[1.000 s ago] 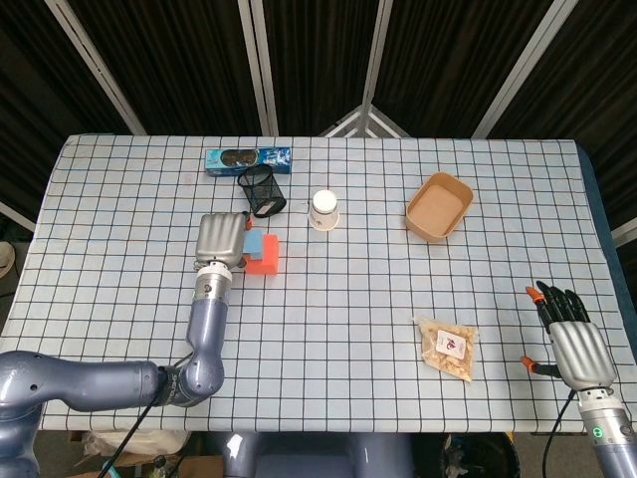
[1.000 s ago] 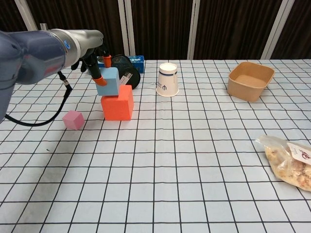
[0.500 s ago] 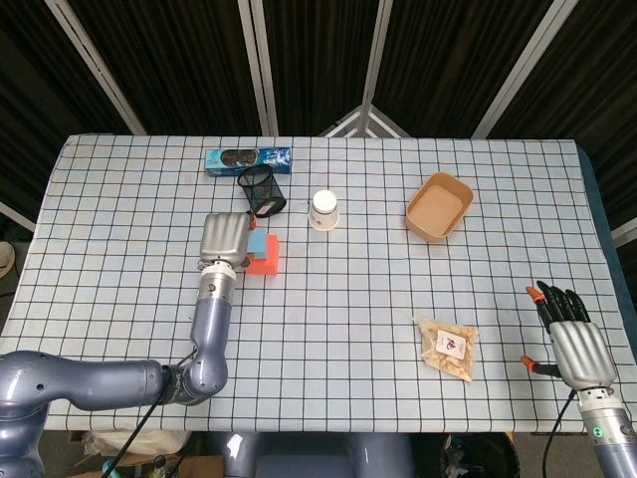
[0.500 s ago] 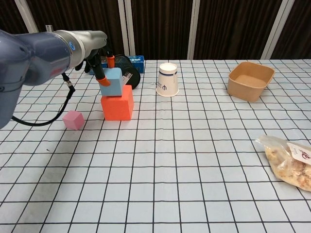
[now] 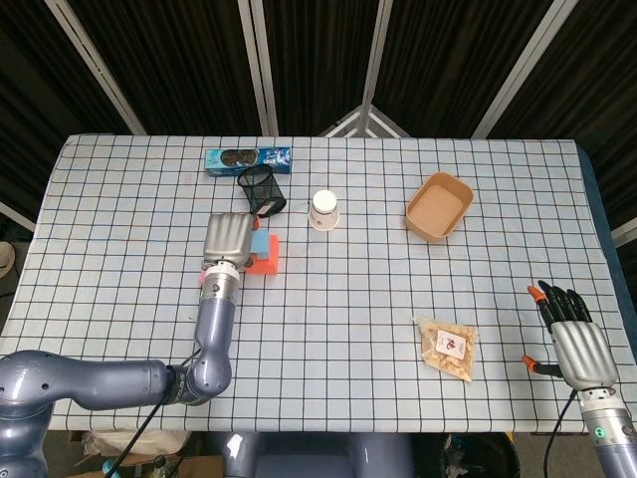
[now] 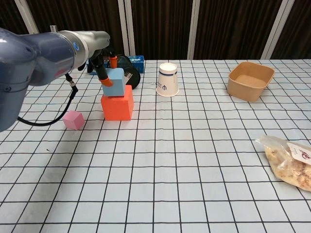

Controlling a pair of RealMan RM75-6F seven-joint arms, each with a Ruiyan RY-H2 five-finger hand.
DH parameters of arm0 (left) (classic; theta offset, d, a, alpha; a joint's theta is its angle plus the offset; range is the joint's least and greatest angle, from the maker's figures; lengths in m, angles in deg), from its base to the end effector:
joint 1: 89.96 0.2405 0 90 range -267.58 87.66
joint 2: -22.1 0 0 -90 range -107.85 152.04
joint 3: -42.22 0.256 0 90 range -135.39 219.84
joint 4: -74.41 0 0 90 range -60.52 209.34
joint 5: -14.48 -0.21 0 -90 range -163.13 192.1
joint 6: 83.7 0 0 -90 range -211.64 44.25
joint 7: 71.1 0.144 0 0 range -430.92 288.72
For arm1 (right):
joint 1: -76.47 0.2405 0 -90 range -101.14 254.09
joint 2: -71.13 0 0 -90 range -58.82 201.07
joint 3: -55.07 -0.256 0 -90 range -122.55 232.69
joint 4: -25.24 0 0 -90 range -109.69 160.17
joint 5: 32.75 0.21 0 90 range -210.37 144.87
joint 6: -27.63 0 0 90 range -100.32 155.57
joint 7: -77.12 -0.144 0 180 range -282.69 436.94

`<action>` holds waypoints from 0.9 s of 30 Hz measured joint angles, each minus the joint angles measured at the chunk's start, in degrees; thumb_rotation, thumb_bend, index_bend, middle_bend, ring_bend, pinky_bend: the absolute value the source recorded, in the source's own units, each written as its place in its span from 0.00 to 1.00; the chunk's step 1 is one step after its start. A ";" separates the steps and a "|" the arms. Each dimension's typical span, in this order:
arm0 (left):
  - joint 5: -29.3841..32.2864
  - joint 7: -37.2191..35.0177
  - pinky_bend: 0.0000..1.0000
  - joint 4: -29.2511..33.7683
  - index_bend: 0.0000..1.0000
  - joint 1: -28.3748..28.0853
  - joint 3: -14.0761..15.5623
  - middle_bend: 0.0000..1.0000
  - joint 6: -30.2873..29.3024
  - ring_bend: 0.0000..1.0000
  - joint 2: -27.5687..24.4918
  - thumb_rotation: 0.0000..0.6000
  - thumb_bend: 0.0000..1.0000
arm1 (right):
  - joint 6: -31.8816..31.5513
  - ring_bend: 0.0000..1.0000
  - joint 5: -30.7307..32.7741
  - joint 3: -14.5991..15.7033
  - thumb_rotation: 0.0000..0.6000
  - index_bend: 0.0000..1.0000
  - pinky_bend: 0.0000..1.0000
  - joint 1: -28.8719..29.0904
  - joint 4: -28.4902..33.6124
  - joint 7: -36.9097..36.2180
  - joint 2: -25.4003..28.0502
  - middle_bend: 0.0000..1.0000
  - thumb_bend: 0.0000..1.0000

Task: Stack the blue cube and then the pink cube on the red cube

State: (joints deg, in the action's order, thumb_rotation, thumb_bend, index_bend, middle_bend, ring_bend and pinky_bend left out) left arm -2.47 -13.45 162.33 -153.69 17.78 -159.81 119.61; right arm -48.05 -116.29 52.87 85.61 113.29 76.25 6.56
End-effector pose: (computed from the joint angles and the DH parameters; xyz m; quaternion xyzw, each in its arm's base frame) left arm -0.0411 0.3910 -0.0111 -0.6564 -0.4067 -0.2782 0.5713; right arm -0.3277 -0.2026 0.1445 0.6326 -0.4096 0.3359 0.5650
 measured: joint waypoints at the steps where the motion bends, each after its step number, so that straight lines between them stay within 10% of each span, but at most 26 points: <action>1: -0.03 0.00 0.72 0.09 0.44 -0.03 -0.07 0.88 -0.03 0.70 -0.01 1.00 0.40 | 0.01 0.02 0.02 -0.01 1.00 0.00 0.00 0.00 -0.01 0.00 -0.01 0.04 0.09; 27: 0.72 0.86 0.72 -2.21 0.45 -0.45 0.32 0.88 0.79 0.70 1.35 1.00 0.40 | 0.21 0.02 0.17 -0.01 1.00 0.00 0.00 0.03 0.09 -0.07 0.06 0.04 0.09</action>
State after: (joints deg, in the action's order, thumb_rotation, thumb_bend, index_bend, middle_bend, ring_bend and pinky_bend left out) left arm -1.75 -12.60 160.12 -154.13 18.10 -159.02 120.96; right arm -47.84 -116.12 52.86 85.64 113.37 76.19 6.62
